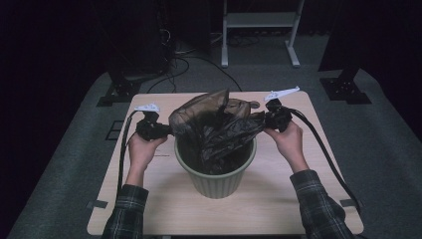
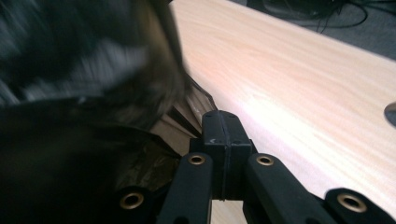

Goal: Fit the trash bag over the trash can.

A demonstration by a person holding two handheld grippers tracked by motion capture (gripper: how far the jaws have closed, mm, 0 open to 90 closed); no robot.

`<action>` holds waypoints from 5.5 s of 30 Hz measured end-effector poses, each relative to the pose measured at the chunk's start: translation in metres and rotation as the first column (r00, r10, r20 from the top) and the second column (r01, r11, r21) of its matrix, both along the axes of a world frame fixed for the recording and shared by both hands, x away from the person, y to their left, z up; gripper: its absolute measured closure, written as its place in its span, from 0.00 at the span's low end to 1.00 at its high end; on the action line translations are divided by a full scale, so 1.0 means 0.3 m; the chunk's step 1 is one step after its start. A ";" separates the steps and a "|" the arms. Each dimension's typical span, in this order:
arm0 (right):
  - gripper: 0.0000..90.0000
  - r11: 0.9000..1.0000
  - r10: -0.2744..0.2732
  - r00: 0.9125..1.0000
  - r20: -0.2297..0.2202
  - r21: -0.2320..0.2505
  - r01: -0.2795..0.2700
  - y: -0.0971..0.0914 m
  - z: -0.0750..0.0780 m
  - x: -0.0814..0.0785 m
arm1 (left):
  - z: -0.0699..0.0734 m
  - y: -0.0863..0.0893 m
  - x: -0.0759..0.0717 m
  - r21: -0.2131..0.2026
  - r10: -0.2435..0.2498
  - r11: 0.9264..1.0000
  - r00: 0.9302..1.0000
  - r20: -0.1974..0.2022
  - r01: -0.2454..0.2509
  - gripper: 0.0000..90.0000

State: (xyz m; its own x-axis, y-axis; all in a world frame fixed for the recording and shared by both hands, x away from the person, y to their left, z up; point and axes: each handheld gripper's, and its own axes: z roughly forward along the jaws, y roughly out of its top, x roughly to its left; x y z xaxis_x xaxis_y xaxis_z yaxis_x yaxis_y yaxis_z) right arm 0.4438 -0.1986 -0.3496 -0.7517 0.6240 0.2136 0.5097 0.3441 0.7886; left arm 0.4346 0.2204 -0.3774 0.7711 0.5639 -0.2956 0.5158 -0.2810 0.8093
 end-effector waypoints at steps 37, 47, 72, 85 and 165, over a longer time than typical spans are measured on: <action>0.47 0.971 0.019 0.988 0.153 0.234 -0.055 -0.148 0.208 -0.055 | 0.048 0.214 -0.163 -0.071 -0.043 0.996 0.998 0.052 0.047 0.44; 0.36 0.972 0.063 0.990 0.124 0.217 -0.089 0.050 0.224 0.056 | 0.055 0.165 -0.170 -0.073 -0.088 0.993 0.993 0.078 0.093 0.45; 1.00 0.964 0.193 0.965 0.175 0.149 -0.220 -0.032 0.235 -0.226 | 0.080 0.099 -0.311 -0.122 -0.231 0.960 0.959 0.166 0.252 1.00; 1.00 0.949 0.233 0.958 0.165 0.177 -0.261 -0.144 0.133 -0.430 | 0.053 0.118 -0.387 -0.142 -0.278 0.943 0.949 0.151 0.299 1.00; 1.00 0.980 0.198 0.974 -0.113 0.000 -0.199 -0.124 -0.249 -0.410 | -0.222 0.064 -0.305 0.084 -0.231 0.967 0.968 -0.101 0.239 1.00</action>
